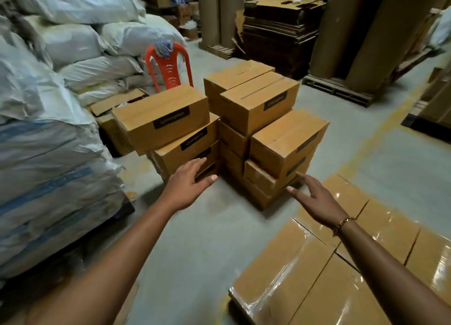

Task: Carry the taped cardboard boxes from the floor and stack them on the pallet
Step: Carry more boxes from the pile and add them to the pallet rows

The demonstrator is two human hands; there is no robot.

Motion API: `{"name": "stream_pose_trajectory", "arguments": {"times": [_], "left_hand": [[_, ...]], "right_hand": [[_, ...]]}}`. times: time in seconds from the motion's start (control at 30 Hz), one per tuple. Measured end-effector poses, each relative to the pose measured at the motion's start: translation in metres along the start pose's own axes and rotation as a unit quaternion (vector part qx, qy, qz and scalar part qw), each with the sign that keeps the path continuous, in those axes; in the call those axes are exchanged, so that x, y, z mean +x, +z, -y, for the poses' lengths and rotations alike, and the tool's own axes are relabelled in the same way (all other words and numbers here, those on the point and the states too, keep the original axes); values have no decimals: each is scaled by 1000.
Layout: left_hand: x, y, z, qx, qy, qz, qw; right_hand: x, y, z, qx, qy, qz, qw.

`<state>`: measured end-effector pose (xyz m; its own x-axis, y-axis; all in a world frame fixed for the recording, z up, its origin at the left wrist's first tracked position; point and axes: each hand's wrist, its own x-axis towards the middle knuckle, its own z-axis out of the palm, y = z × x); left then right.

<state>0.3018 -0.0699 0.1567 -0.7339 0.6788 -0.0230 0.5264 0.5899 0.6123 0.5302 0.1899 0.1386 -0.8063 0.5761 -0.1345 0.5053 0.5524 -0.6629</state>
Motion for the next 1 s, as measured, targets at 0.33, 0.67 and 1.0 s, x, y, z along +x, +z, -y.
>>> {"name": "stream_pose_trajectory", "arguments": {"times": [0.33, 0.67, 1.0], "left_hand": [[143, -64, 128, -15, -44, -7, 999], [292, -167, 264, 24, -76, 9, 997], [435, -195, 351, 23, -95, 26, 995]], "right_hand": [[181, 87, 93, 15, -20, 81, 996], [344, 206, 219, 49, -6, 130, 990], [485, 278, 264, 64, 19, 171, 983]]}}
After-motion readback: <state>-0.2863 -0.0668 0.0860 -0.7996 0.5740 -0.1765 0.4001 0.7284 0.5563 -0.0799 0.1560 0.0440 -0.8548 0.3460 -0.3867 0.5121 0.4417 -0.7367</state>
